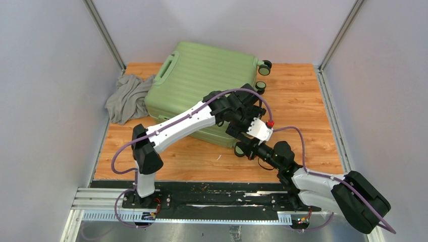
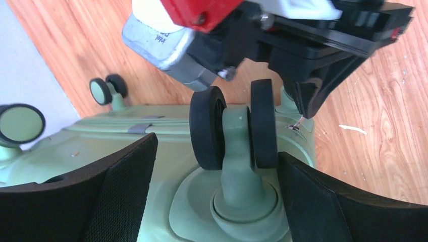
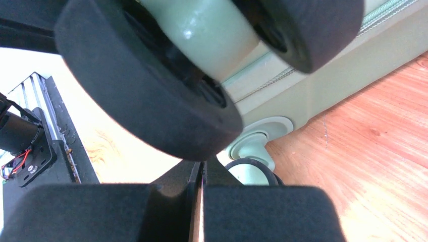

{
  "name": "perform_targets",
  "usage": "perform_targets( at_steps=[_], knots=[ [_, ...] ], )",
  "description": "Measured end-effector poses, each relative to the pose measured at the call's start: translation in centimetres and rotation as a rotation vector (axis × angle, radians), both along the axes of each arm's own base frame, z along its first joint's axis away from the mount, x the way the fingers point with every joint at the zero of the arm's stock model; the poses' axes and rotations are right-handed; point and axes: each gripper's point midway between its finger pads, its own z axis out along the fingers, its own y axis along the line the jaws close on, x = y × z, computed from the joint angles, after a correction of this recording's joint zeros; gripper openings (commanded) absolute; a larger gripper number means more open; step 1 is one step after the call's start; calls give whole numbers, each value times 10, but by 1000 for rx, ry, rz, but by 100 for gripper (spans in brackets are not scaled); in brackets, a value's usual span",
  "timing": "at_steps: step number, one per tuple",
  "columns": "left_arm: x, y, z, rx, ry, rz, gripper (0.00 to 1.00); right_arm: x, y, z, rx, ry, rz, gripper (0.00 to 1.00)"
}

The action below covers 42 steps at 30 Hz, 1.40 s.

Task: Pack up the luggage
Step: Zip the luggage at the center of the board.

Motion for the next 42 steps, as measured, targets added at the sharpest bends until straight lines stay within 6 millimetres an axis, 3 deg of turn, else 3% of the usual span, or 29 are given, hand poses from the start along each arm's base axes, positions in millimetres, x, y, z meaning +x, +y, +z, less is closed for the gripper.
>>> perform_targets(
  at_steps=[4, 7, 12, 18, 19, 42],
  knots=[
    [6, -2, -11, 21, 27, 70, 87, 0, 0, 1, 5, -5, 0, 0],
    [5, -1, -15, 22, 51, 108, 77, 0, 0, 2, 6, -7, 0, 0],
    [0, 5, -19, 29, 103, 177, 40, -1, -1, 2, 9, -8, -1, 0],
    [-3, 8, -22, 28, 143, 234, 3, 0, 0, 2, 16, -3, -2, 0],
    [-4, 8, -21, 27, 145, 237, 0, 0, 0, 2, 19, -1, -2, 0],
    [0, 2, -8, 14, 200, 348, 0, -2, 3, 9, 15, -51, -124, 0]
  ],
)
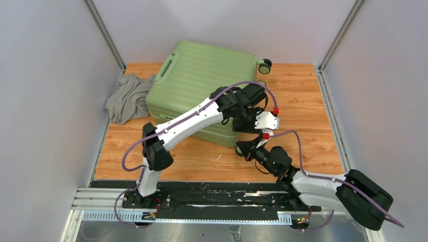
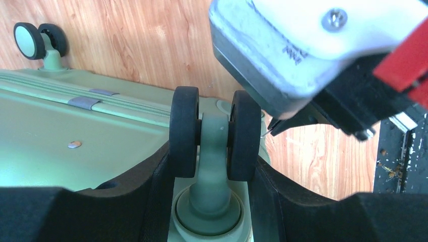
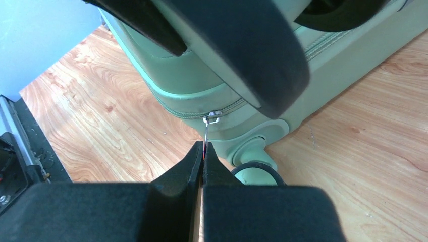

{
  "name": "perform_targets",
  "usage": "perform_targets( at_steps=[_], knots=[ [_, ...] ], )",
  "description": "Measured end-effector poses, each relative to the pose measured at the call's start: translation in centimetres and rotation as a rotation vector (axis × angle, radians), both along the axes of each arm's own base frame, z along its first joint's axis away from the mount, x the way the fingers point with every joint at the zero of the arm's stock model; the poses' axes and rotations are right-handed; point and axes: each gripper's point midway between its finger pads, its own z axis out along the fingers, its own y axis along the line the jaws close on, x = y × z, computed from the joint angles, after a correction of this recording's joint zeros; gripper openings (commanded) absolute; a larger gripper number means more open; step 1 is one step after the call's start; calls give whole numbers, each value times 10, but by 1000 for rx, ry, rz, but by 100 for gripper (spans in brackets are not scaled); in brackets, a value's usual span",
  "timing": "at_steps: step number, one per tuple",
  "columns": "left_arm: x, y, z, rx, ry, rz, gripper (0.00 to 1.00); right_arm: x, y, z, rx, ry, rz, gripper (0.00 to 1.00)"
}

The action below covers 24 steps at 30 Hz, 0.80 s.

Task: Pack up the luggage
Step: Zip the luggage at the center of the board.

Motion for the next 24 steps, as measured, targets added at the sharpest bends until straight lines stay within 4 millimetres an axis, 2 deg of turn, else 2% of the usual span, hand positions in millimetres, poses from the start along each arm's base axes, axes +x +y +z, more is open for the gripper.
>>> perform_targets(
  at_steps=[6, 15, 24],
  knots=[
    [2, -2, -1, -5, -5, 7, 0, 3, 6, -5, -48, -20, -15, 0],
    [8, -9, 2, -40, -12, 54, 0, 9, 4, -4, -137, -71, -63, 0],
    [16, -7, 8, -66, -12, 85, 0, 15, 8, 2, -148, -66, -91, 0]
  ],
)
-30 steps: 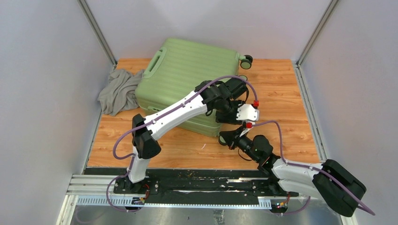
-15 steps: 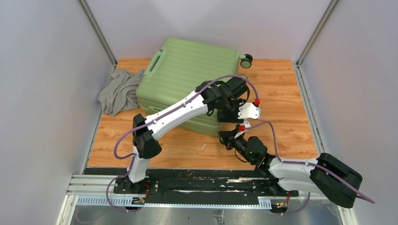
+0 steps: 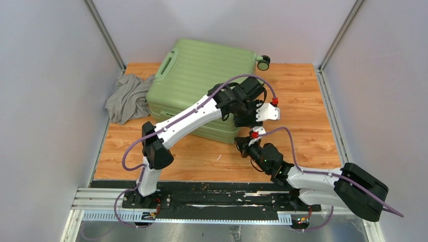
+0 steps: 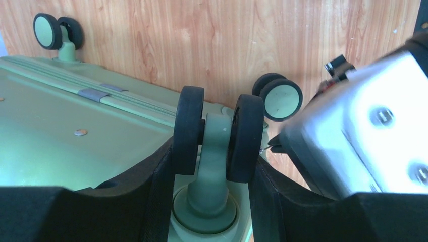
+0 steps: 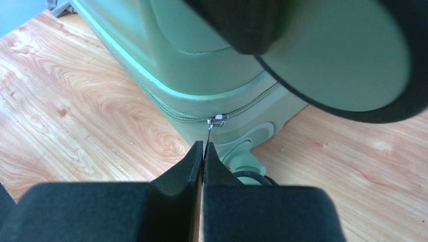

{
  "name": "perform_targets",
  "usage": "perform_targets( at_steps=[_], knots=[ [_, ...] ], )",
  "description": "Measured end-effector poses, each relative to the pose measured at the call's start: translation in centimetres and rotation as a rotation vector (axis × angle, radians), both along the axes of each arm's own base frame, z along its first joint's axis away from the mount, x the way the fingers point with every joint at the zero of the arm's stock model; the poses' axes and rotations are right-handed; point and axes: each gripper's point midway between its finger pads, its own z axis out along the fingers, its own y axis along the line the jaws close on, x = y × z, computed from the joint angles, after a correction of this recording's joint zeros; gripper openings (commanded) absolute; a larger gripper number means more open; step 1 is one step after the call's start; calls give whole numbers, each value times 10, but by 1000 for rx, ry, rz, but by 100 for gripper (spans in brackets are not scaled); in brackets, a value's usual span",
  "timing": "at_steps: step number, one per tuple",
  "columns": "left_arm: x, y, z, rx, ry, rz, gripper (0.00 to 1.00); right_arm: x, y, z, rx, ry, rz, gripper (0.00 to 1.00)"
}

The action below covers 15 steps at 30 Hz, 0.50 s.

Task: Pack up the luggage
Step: Zip the luggage at the center of the board.

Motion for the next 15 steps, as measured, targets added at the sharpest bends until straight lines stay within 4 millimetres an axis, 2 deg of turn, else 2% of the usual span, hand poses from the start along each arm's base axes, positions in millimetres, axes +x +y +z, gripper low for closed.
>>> perform_targets(
  at_steps=[4, 10, 15],
  knots=[
    [5, 3, 6, -21, 13, 39, 0, 4, 9, 5, -69, -44, -14, 0],
    [9, 9, 5, -19, 33, 76, 0, 9, 16, 2, -108, -56, -33, 0],
    [9, 3, 0, -19, 40, 86, 0, 12, 10, -1, -148, -56, -73, 0]
  ],
)
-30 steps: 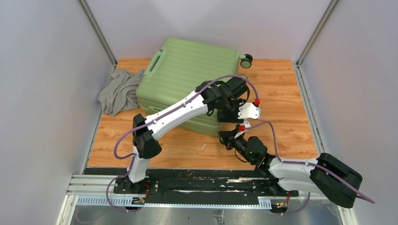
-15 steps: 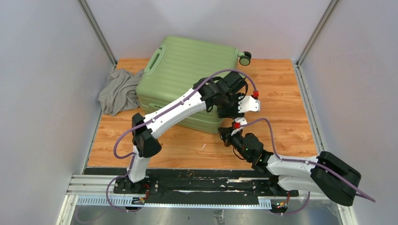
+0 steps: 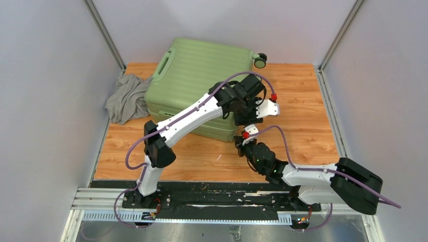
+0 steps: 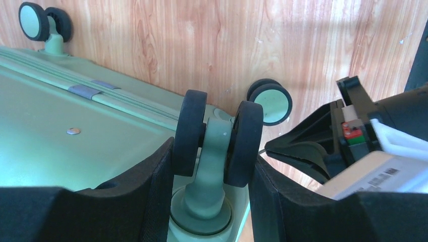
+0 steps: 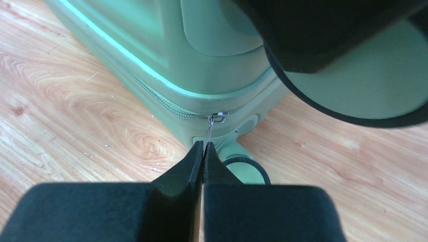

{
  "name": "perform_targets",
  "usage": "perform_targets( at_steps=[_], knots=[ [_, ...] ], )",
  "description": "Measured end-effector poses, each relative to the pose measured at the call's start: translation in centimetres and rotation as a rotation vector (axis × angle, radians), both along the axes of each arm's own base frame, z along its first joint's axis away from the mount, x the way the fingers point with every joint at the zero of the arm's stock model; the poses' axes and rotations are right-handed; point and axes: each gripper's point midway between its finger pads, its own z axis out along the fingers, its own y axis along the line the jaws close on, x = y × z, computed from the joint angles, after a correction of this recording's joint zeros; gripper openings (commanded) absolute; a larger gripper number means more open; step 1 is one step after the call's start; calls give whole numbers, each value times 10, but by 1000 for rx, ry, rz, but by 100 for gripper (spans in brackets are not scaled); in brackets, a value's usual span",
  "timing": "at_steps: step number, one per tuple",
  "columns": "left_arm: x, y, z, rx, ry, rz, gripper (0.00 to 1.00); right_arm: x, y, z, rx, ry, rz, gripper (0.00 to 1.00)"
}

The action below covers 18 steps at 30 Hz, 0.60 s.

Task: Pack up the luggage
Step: Zip the luggage at the center of the board.

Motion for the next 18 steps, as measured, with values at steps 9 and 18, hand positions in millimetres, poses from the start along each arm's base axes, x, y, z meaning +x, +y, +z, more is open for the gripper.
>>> perform_targets(
  at_steps=[9, 18],
  knots=[
    [5, -24, -3, -60, -15, 0, 0, -11, -31, 13, 77, 27, -84, 0],
    [5, -28, -4, -67, -7, 6, 0, -13, -7, -7, 59, 81, -9, 0]
  ],
)
